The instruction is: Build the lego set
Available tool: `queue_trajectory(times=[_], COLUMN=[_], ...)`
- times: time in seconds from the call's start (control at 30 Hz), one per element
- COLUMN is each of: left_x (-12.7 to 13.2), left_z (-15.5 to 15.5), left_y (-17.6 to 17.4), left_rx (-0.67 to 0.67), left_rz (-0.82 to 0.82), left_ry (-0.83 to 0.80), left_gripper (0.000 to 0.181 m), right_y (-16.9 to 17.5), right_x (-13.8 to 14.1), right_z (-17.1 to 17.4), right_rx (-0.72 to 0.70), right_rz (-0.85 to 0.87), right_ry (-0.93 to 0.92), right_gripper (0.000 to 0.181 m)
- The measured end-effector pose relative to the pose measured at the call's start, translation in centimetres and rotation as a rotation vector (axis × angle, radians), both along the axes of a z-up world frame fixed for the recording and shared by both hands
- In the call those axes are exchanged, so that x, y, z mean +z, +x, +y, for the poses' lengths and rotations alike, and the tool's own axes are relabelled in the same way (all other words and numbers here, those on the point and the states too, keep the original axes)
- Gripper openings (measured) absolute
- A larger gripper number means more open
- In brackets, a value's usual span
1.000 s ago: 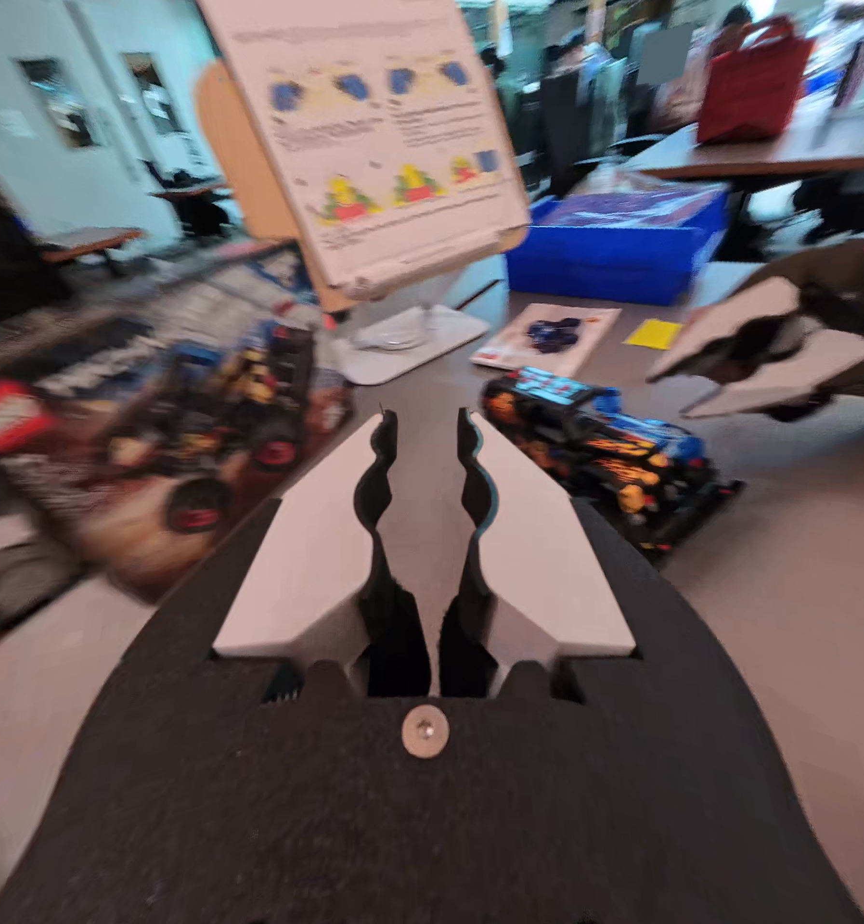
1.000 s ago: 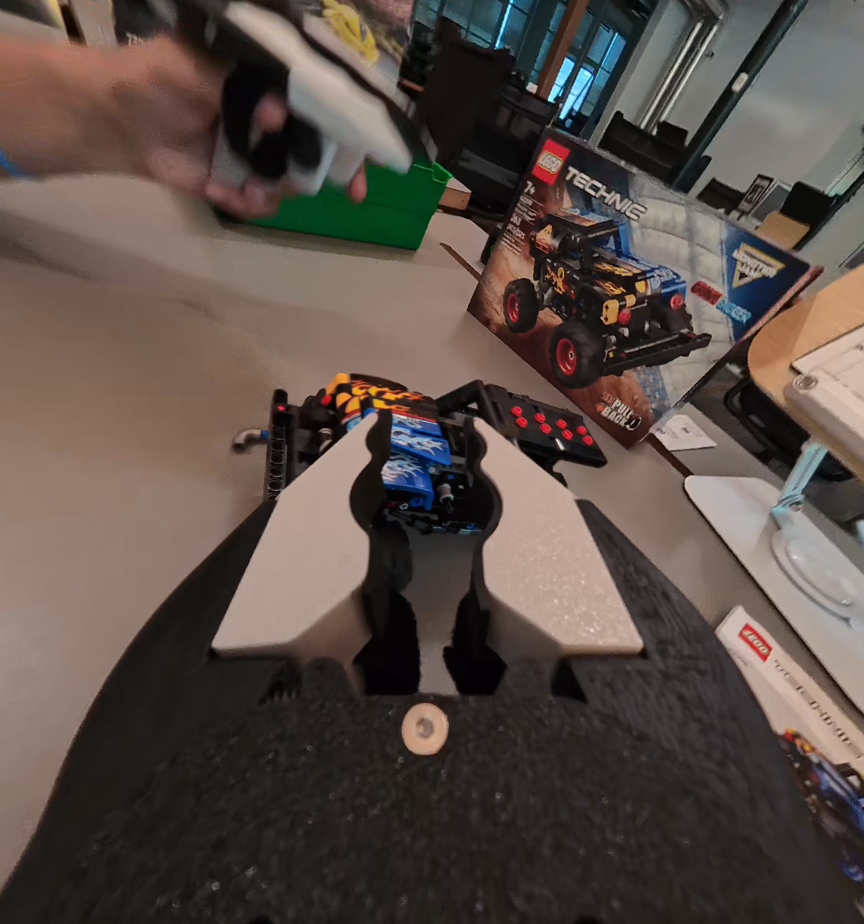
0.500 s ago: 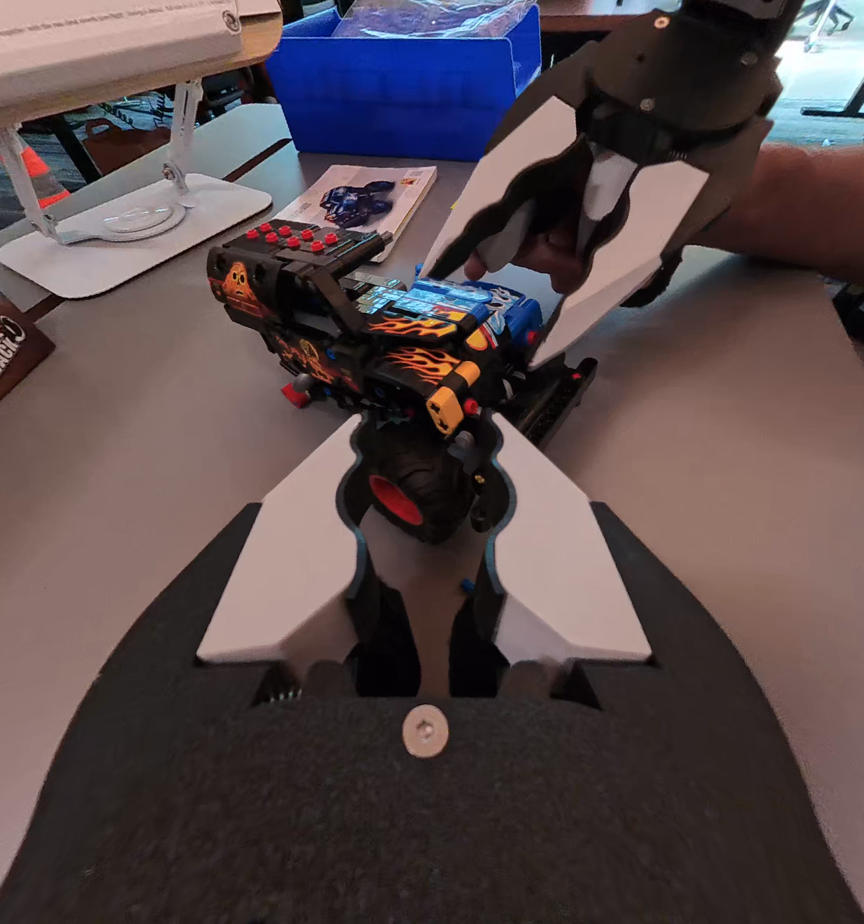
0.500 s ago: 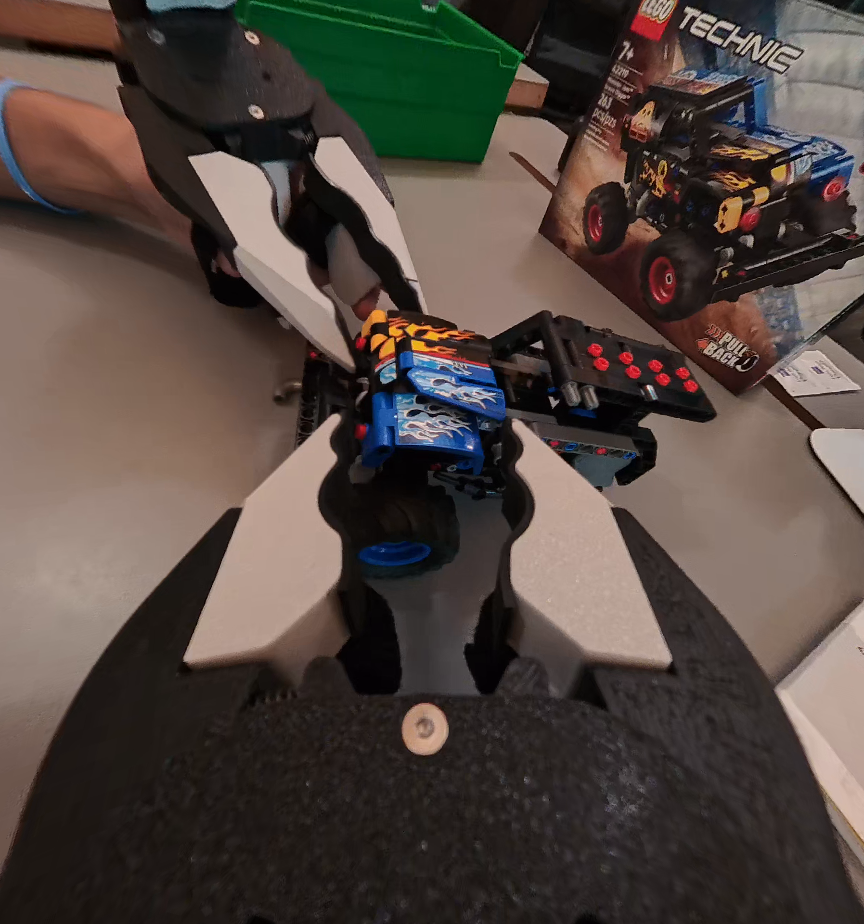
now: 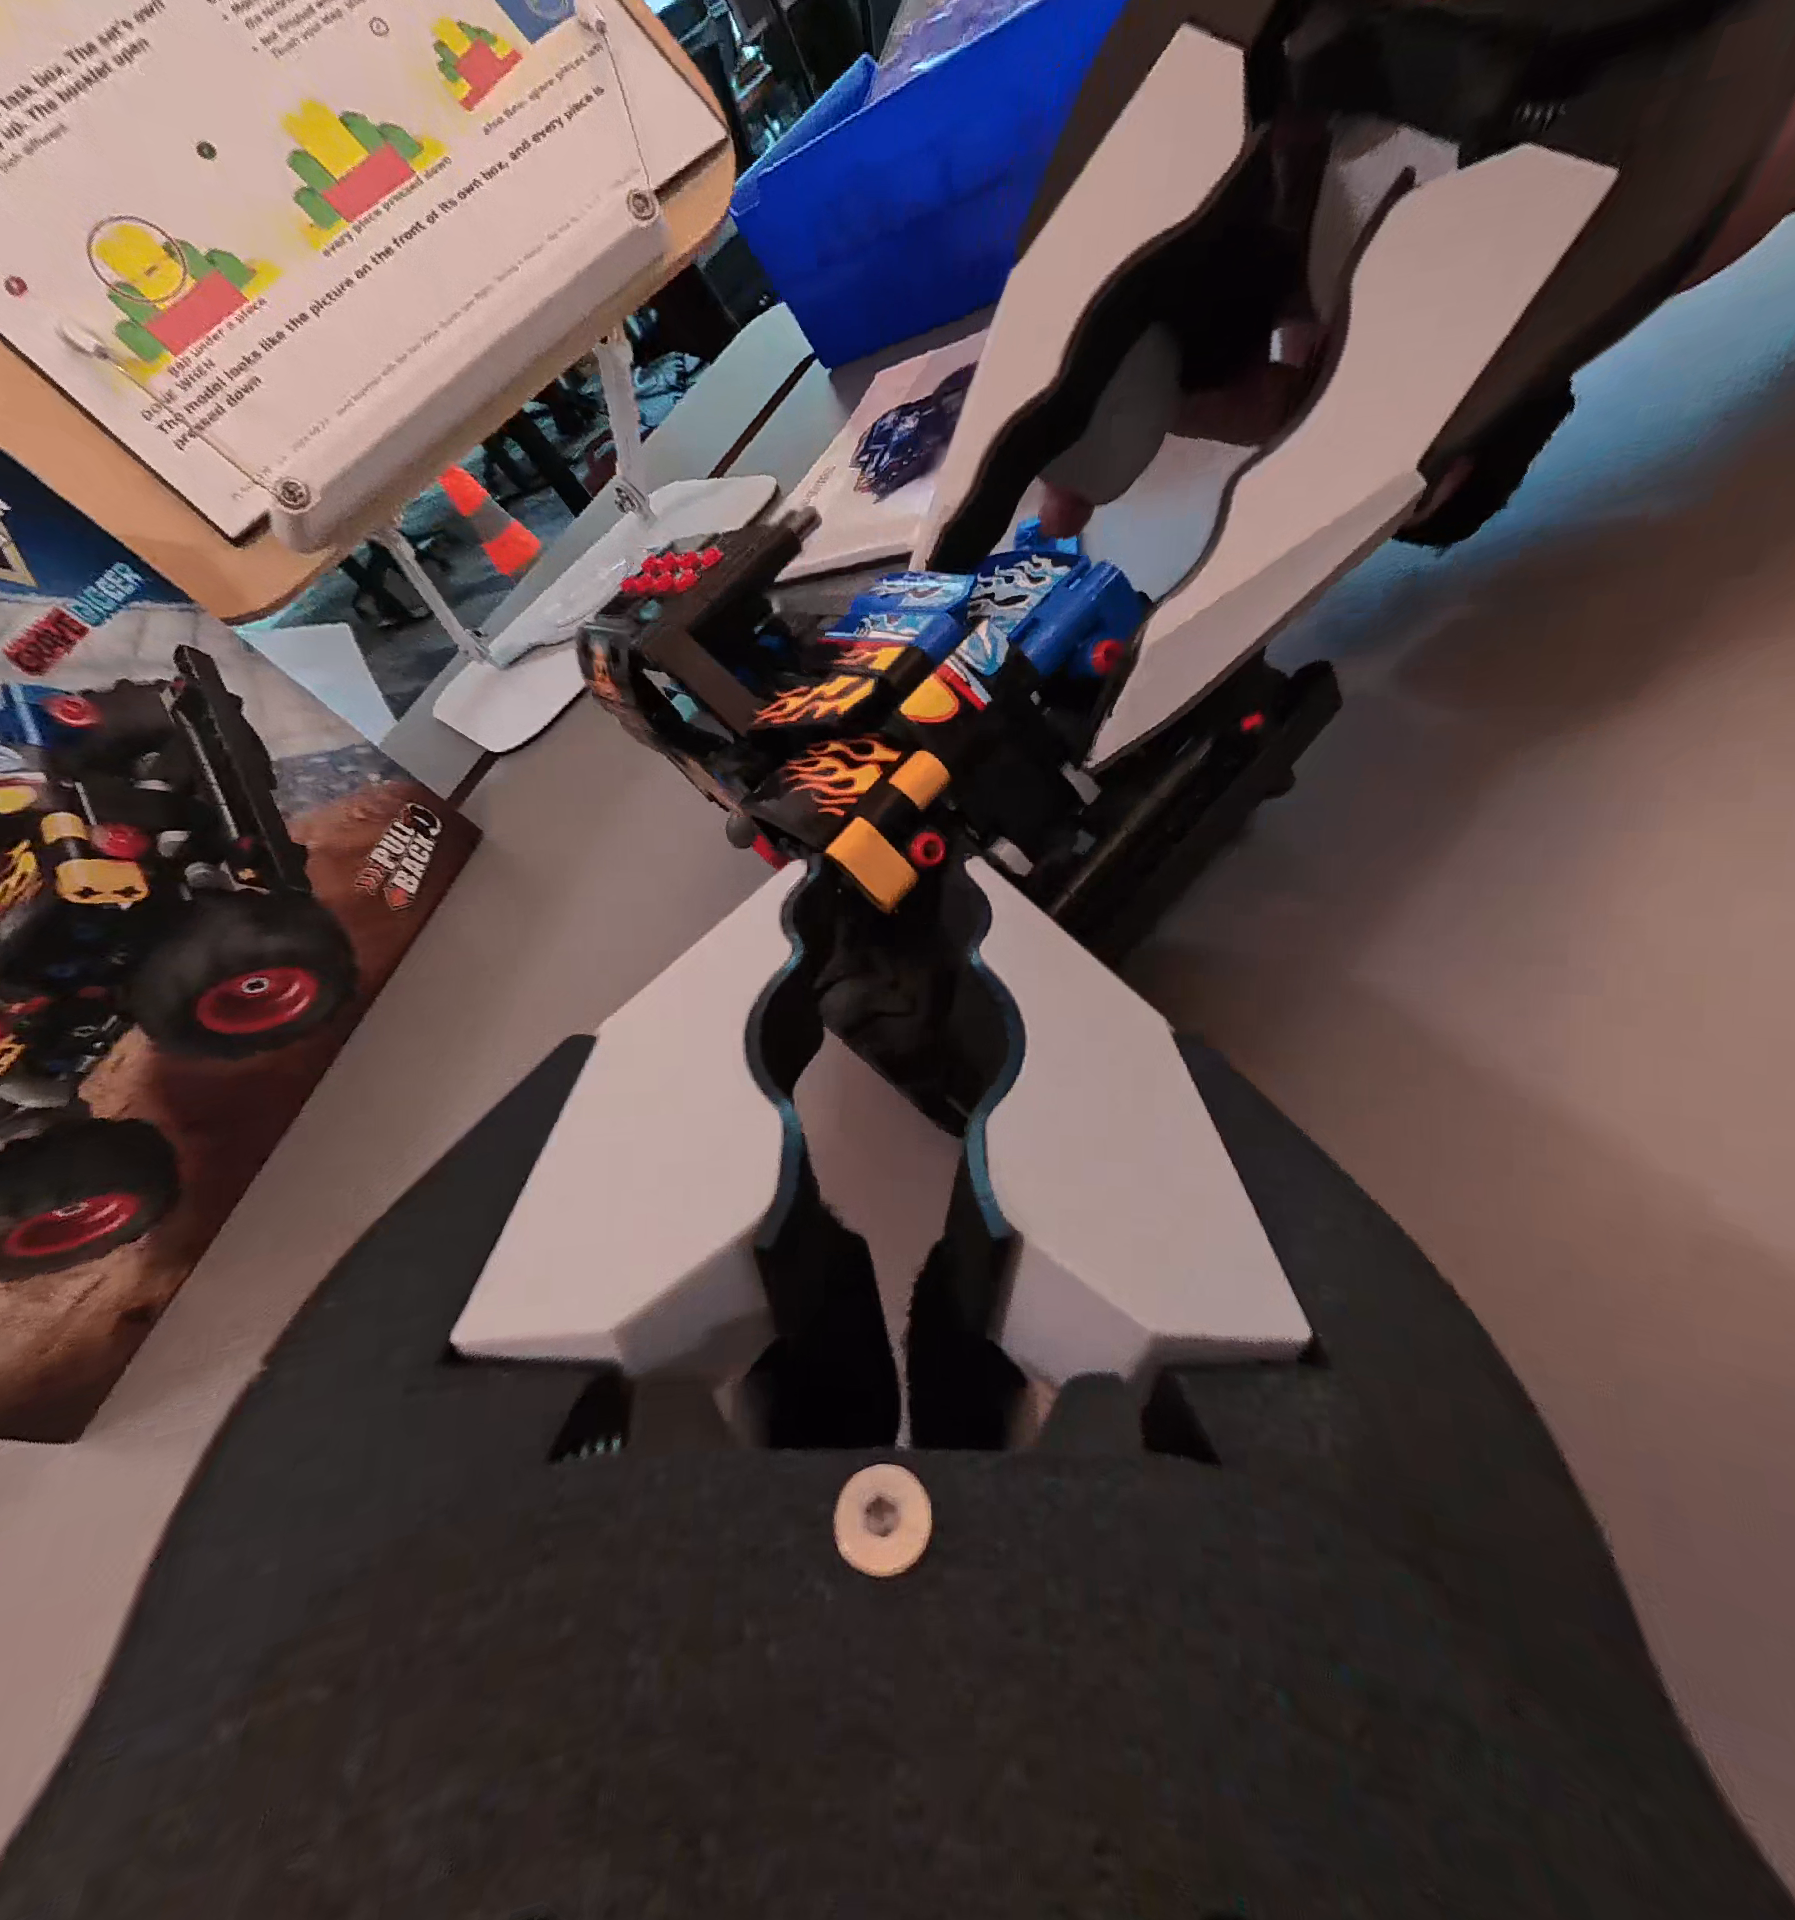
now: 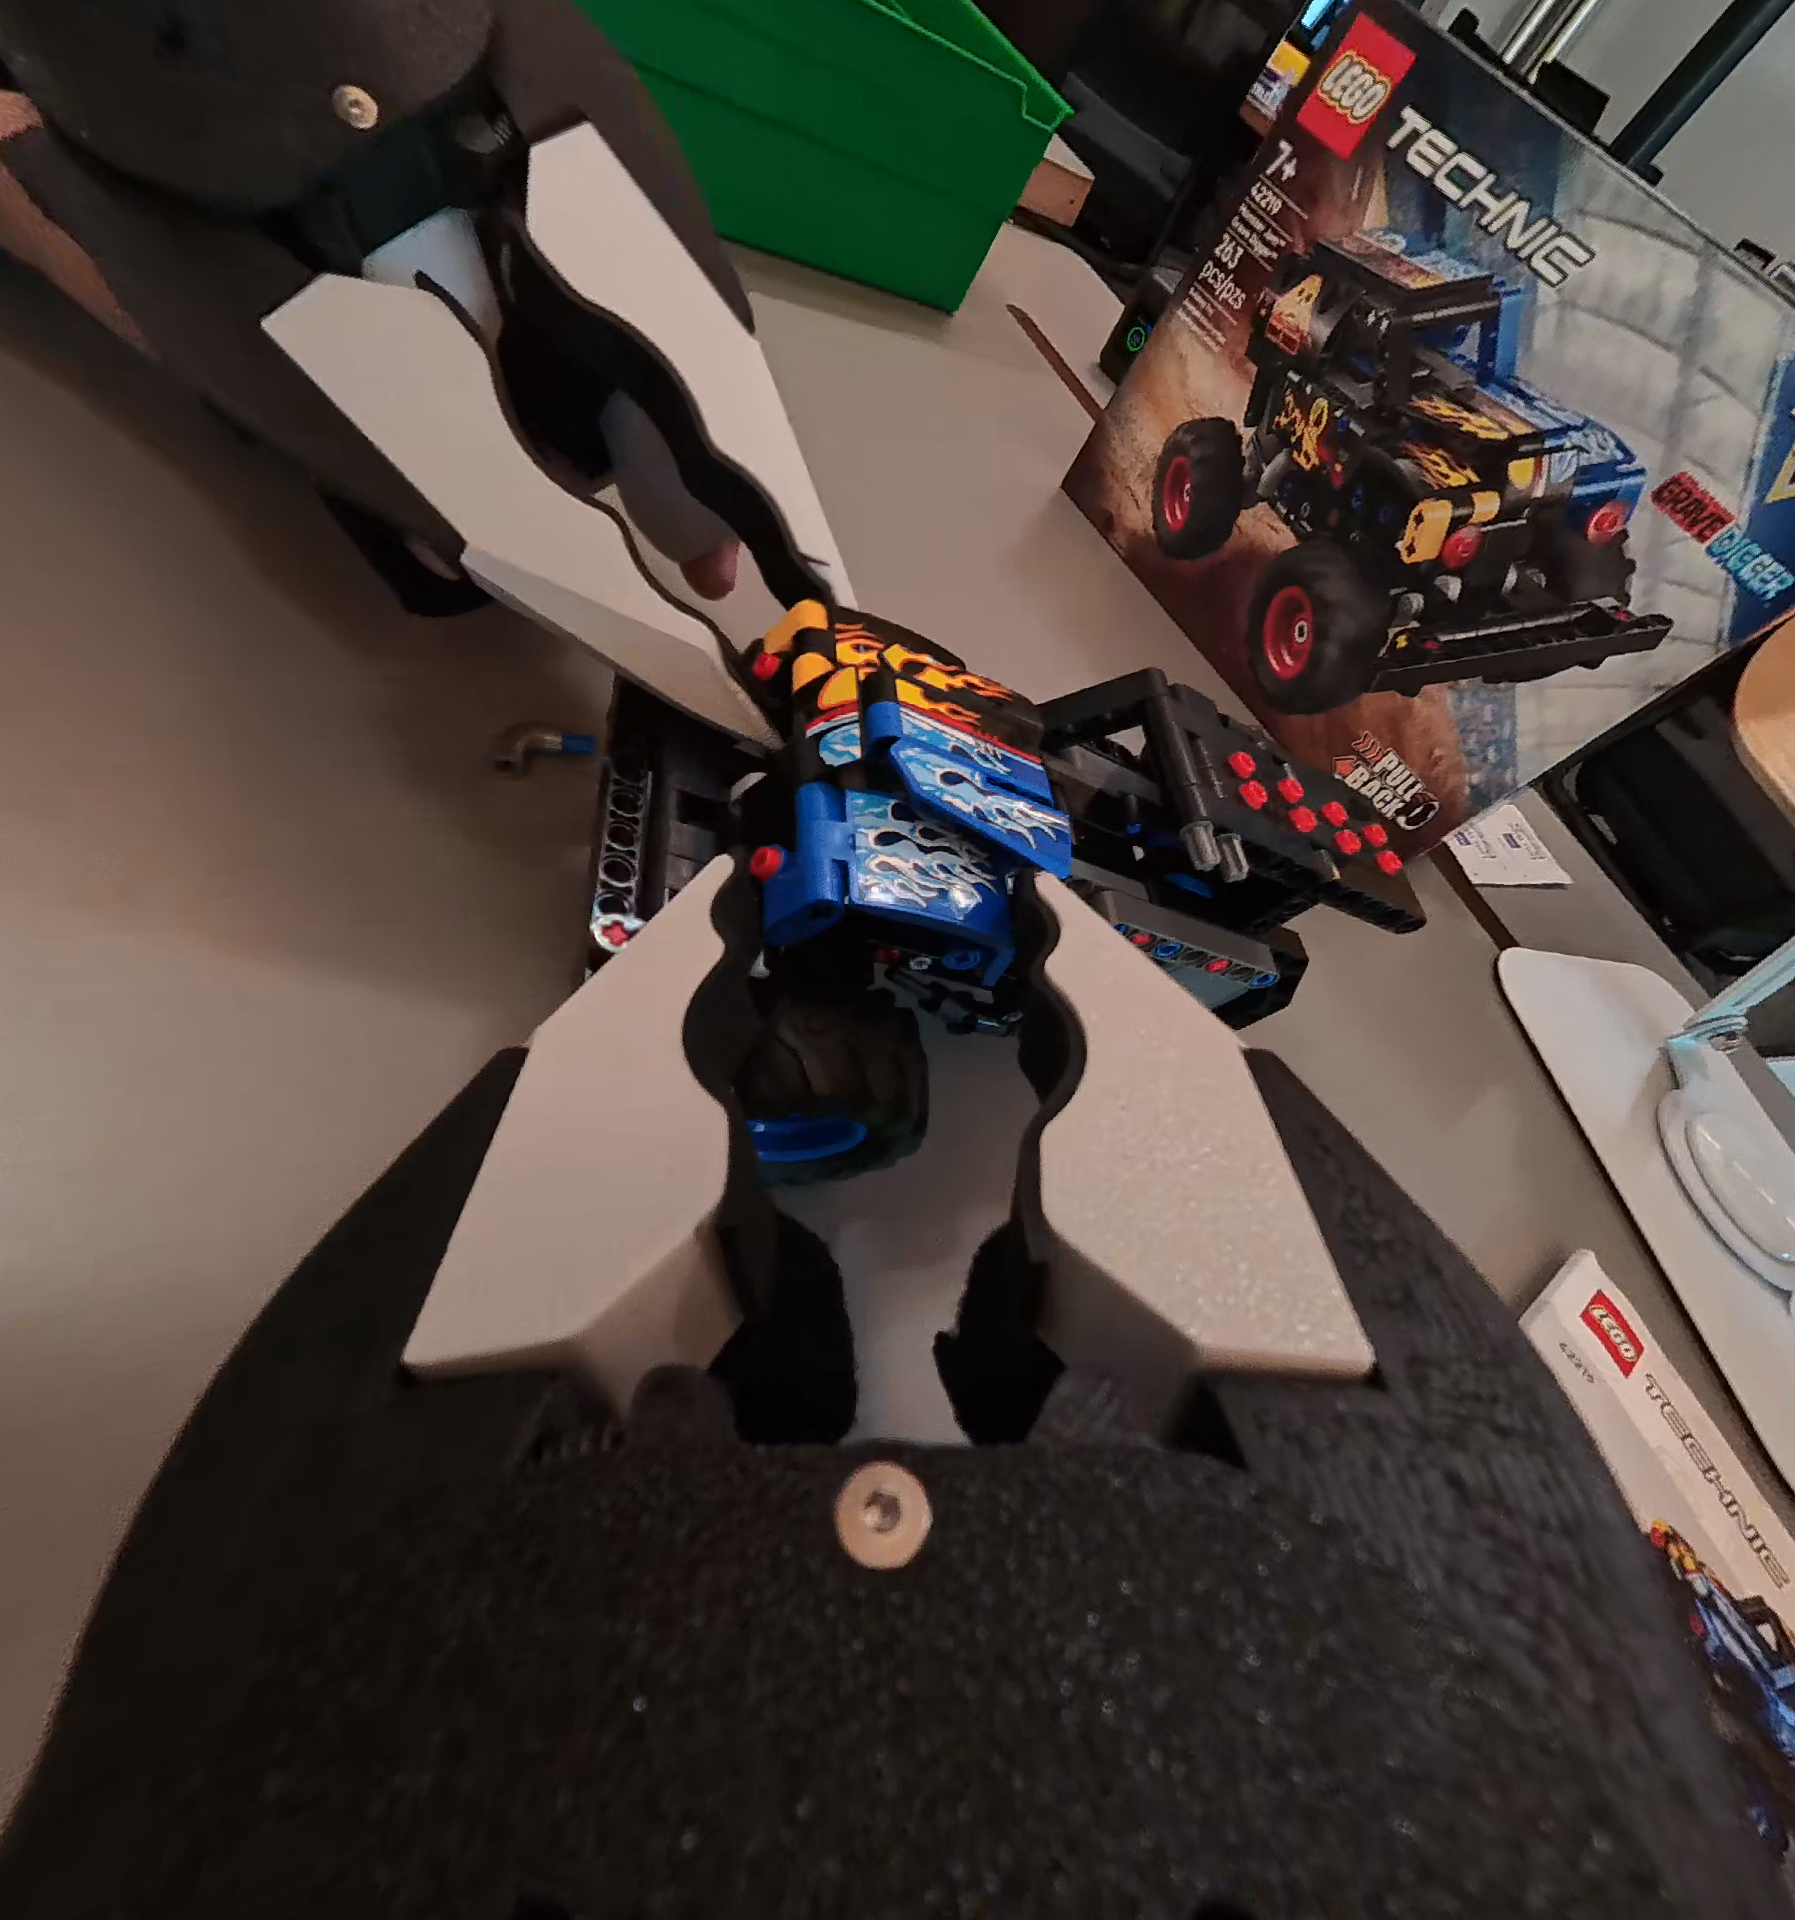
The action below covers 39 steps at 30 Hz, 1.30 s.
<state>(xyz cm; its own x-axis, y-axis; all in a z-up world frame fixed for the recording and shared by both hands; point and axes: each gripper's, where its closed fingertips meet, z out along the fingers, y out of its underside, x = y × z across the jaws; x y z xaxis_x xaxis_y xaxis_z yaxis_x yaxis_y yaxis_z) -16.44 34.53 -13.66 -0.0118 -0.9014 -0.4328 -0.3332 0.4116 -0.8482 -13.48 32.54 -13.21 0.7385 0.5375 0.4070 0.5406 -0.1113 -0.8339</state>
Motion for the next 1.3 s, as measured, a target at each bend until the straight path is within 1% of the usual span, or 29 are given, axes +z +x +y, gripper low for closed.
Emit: queue_trajectory(times=[0.17, 0.3, 0.4, 0.6, 0.67, 0.73, 0.87, 0.93, 0.97, 1.0, 1.03, 1.1, 1.13, 1.2, 1.3], left_x=[0.1, 0.0, 0.0, 0.1, 0.1, 0.1, 0.1, 0.3, 0.4, 0.5, 0.5, 0.2, 0.2, 0.1, 0.0], left_z=[0.1, 0.0, 0.0, -0.1, -0.2, -0.3, -0.6, -0.9, -1.1, -1.3, -1.5, -1.8, -2.0, -2.3, -3.0], left_y=[0.1, 0.1, 0.0, -0.4, -0.5, -0.6, -0.6, -0.5, -0.5, -0.4, -0.4, -0.2, -0.1, -0.1, 0.0], left_rx=[0.019, 0.007, -0.001, -0.023, -0.038, -0.044, -0.049, -0.039, -0.034, -0.034, -0.037, -0.039, -0.037, -0.042, -0.07], left_rz=[-0.008, 0.0, 0.0, -0.005, -0.007, -0.01, -0.022, -0.036, -0.042, -0.047, -0.048, -0.033, -0.031, -0.03, -0.023], left_ry=[0.014, -0.014, -0.016, 0.043, 0.039, 0.04, 0.084, 0.132, 0.136, 0.131, 0.126, 0.132, 0.144, 0.157, 0.132], left_gripper=[0.018, 0.017, 0.017, 0.017, 0.017, 0.017, 0.016, 0.015, 0.015, 0.014, 0.014, 0.013, 0.013, 0.012, 0.011], right_y=[0.0, 0.0, -0.1, -0.7, -1.0, -1.1, -1.2, -0.5, -0.3, -0.1, 0.2, 0.4, 0.4, 0.4, 0.6], right_x=[0.0, 0.0, 0.1, 0.2, 0.5, 0.8, 2.0, 2.2, 2.2, 2.2, 1.9, 1.9, 1.9, 2.0, 2.2], right_z=[-0.1, -0.1, -0.1, -0.6, -0.9, -1.0, -0.4, 0.4, 0.7, 0.8, 1.0, 1.1, 1.1, 1.1, 1.0], right_rx=[0.006, 0.01, 0.016, 0.063, 0.091, 0.1, 0.084, 0.025, 0.004, -0.011, -0.037, -0.065, -0.071, -0.074, -0.06], right_rz=[-0.033, -0.031, 0.001, 0.107, 0.188, 0.315, 0.666, 0.829, 0.88, 0.89, 0.852, 0.752, 0.694, 0.637, 0.559], right_ry=[0.015, 0.02, 0.005, -0.051, -0.098, -0.161, -0.328, -0.408, -0.431, -0.434, -0.416, -0.342, -0.301, -0.262, -0.187], right_gripper=[0.047, 0.047, 0.047, 0.048, 0.049, 0.049, 0.055, 0.043, 0.039, 0.035, 0.027, 0.023, 0.022, 0.019, 0.008])
